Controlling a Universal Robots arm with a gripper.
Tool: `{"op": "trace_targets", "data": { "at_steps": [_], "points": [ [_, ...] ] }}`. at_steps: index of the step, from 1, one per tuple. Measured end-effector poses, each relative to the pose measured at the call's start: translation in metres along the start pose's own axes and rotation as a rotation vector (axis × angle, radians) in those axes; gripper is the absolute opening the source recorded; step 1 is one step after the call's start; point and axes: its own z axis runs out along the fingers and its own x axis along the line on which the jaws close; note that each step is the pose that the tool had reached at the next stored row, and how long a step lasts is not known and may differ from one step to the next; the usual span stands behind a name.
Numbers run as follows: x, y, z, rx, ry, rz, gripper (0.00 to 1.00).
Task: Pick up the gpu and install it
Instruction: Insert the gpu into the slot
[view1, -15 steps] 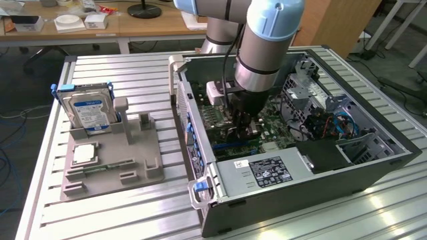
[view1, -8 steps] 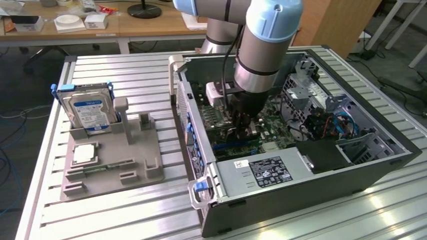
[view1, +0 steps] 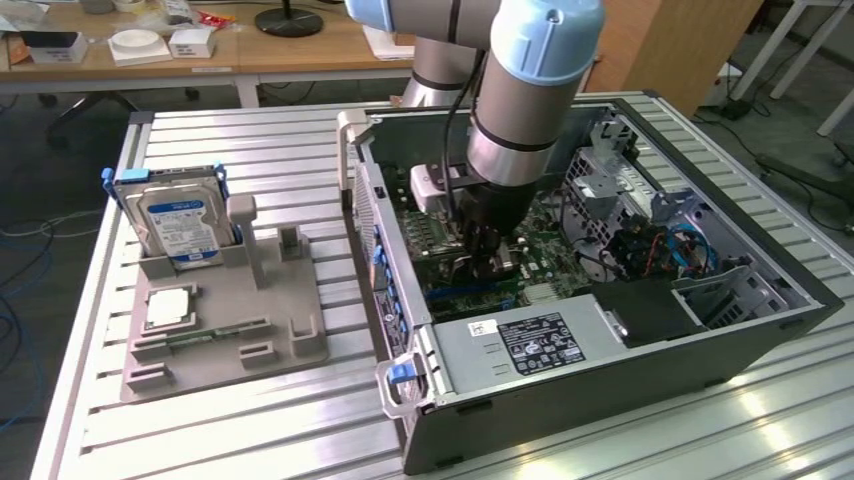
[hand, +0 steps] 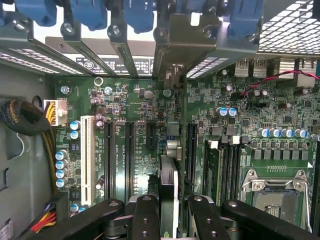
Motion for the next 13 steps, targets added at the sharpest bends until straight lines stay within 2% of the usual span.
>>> {"op": "trace_targets", "data": {
  "at_steps": [13],
  "points": [
    [-0.0014,0.0006,0.0001,0.0000,0.0001,0.000,0.27]
  ]
}}
